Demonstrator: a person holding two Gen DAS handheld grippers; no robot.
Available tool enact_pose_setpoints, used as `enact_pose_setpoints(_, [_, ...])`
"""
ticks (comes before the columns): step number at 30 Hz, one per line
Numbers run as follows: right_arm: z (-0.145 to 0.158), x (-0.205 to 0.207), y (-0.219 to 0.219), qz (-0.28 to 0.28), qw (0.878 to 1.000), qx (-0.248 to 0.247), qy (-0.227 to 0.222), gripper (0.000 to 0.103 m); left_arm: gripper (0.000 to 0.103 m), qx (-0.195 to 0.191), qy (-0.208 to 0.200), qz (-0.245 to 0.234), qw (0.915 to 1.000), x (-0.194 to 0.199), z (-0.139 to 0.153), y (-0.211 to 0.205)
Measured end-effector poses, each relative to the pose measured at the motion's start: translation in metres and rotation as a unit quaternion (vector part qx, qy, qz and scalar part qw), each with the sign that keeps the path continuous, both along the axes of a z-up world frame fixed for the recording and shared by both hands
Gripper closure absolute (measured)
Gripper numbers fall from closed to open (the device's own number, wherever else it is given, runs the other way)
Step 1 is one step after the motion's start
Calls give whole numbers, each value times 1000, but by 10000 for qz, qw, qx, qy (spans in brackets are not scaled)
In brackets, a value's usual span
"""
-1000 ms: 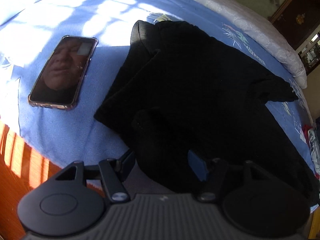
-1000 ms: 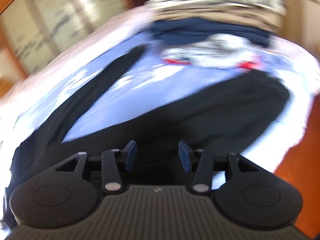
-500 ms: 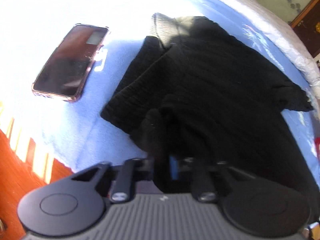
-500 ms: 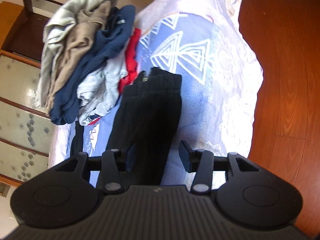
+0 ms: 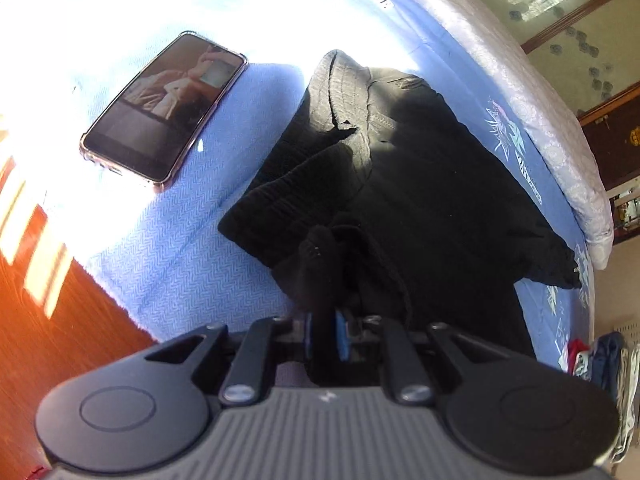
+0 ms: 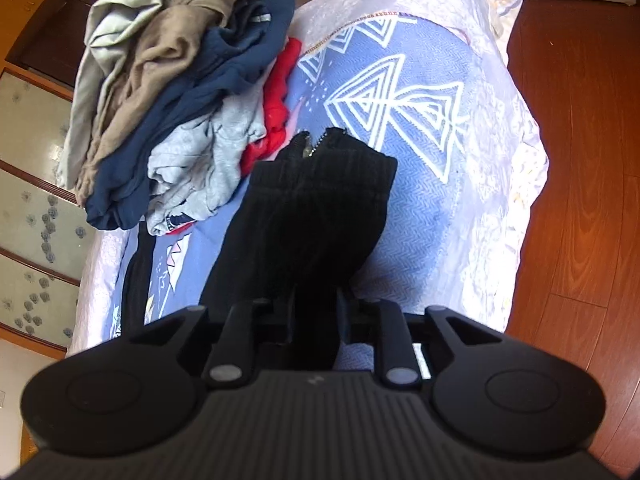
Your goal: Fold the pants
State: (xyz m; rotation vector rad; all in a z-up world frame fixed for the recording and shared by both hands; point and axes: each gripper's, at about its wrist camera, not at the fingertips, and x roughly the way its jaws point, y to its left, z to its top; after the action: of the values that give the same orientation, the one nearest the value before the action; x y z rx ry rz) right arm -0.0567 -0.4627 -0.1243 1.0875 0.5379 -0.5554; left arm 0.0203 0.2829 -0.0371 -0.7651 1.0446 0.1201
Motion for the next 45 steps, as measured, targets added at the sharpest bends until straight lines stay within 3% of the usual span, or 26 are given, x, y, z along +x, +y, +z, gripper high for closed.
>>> enact_pose_setpoints(1, [6, -1, 2, 30, 9999, -111, -20, 93, 92, -16, -3, 10, 10000, 0, 1, 0])
enact_pose_setpoints(8, [107, 15, 30, 318, 9861, -1083, -1219, 93, 94, -400, -643, 262, 9968, -1, 41, 15])
enact_pose_setpoints(14, [173, 88, 54, 705, 9655, -1588, -1942, 93, 94, -507, -1230, 660, 9889, 28, 82, 44])
enact_pose_setpoints(19, [199, 171, 71, 879, 9550, -1894, -2106, 93, 94, -504, -1407, 868, 9850, 73, 95, 56])
enact_pose_setpoints(24, [198, 258, 77, 1024, 9527, -2047, -1999, 93, 94, -455, -1346, 1023, 9846, 130, 89, 57])
enact_pose_setpoints(28, [180, 328, 83, 1157, 9521, -2235, -1740, 93, 94, -298, -1089, 1099, 9875, 183, 68, 53])
enact_pose_setpoints(32, [151, 426, 101, 1310, 9445, -2781, -1157, 93, 91, -29, -798, 1147, 9902, 257, 37, 43])
enact_pose_setpoints(33, [141, 455, 105, 1470, 9398, -2908, -1031, 90, 85, 89, -709, 1174, 9905, 277, 26, 40])
enact_pose_setpoints(35, [120, 500, 110, 1813, 9295, -3168, -531, 83, 84, 348, -378, 1226, 9911, 308, 5, 32])
enact_pose_setpoints(36, [111, 508, 111, 1743, 9315, -3183, -247, 73, 84, 356, -211, 1262, 9911, 314, -2, 29])
enact_pose_setpoints(37, [106, 508, 110, 1700, 9350, -3102, -242, 73, 83, 276, -198, 1219, 9920, 316, -7, 25])
enact_pose_setpoints(39, [98, 488, 107, 1967, 9350, -2872, -676, 71, 73, 399, -410, 950, 9938, 306, -3, 18])
enact_pose_setpoints(41, [92, 473, 113, 2210, 9272, -2963, -599, 67, 62, 604, -514, 741, 9941, 292, 5, 15])
enact_pose_setpoints(45, [85, 428, 114, 2695, 9259, -2584, -577, 66, 56, 665, -652, 572, 9940, 253, 30, 24])
